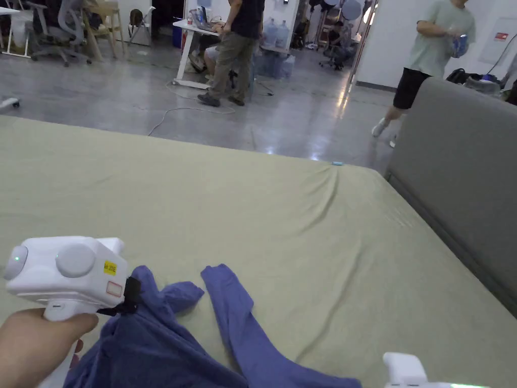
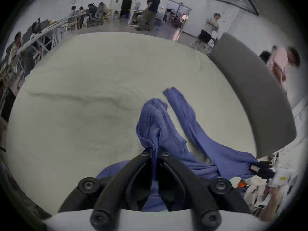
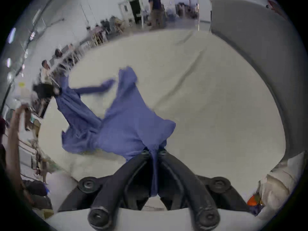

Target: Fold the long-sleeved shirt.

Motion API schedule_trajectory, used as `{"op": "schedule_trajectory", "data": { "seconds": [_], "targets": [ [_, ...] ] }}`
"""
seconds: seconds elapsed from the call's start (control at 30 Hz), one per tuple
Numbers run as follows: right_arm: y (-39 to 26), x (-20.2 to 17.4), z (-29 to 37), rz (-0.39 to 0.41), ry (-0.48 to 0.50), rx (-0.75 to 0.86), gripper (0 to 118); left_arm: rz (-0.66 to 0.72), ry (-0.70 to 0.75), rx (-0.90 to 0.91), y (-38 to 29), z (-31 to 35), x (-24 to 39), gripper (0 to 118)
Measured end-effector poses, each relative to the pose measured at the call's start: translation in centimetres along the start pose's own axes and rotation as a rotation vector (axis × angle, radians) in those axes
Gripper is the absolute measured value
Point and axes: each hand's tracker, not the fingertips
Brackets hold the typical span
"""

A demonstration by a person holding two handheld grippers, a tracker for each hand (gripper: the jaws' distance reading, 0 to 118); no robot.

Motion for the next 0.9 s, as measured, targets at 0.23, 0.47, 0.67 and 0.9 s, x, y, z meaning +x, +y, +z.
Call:
{"op": "schedule_trajectory", "data": {
  "seconds": [0.23, 0.47, 0.67, 0.9],
  "targets": [
    [11.1, -1.9, 11.8, 0.068, 0.003, 0.312, 1, 0.13, -0.13, 0.153, 4.9, 9.9, 0.7, 0],
    [23.2, -4.3, 19.4, 0.048, -0.03, 0.454, 0, 0.206, -0.211, 0.358, 13.4, 19.9, 2.0, 0],
    [31.4, -4.8, 18.8, -0.061, -0.003, 0.386, 1, 0.181, -0.134, 0.405, 20.5, 24.9, 4.6, 0],
    [38.1, -5.4, 13.8, -0.072, -0.021, 0.319, 1, 0.111, -0.001, 0.396, 26.7, 23.0, 7.2, 0]
  ]
}}
